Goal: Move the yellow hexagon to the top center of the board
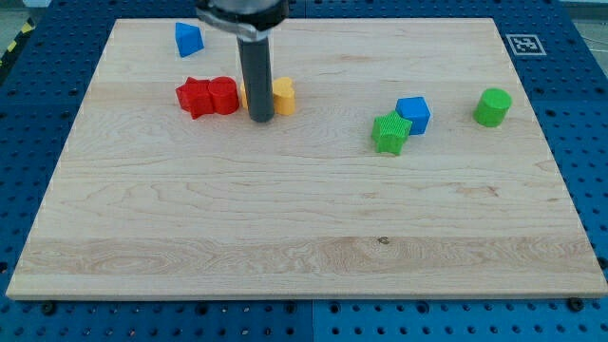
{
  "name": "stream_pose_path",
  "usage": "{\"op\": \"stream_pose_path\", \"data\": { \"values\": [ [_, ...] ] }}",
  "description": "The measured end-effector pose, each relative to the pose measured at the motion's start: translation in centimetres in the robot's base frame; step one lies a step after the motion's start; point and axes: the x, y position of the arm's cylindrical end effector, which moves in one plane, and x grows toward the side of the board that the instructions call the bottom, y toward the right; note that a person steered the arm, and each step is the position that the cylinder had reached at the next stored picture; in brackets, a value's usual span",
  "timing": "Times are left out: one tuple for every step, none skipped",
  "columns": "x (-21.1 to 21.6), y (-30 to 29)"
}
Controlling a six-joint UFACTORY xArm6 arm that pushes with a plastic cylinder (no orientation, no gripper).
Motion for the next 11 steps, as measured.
{"op": "stream_pose_path", "data": {
  "values": [
    [-2.2, 0.0],
    [-2.5, -0.2],
    [-2.5, -2.0],
    [-3.8, -3.7],
    [-4.9, -4.0],
    [-4.9, -5.1],
    [-5.4, -7.8],
    [-6.8, -5.5],
    [-6.8, -1.7],
    [-6.8, 0.5],
    [-7.9, 0.5]
  ]
}}
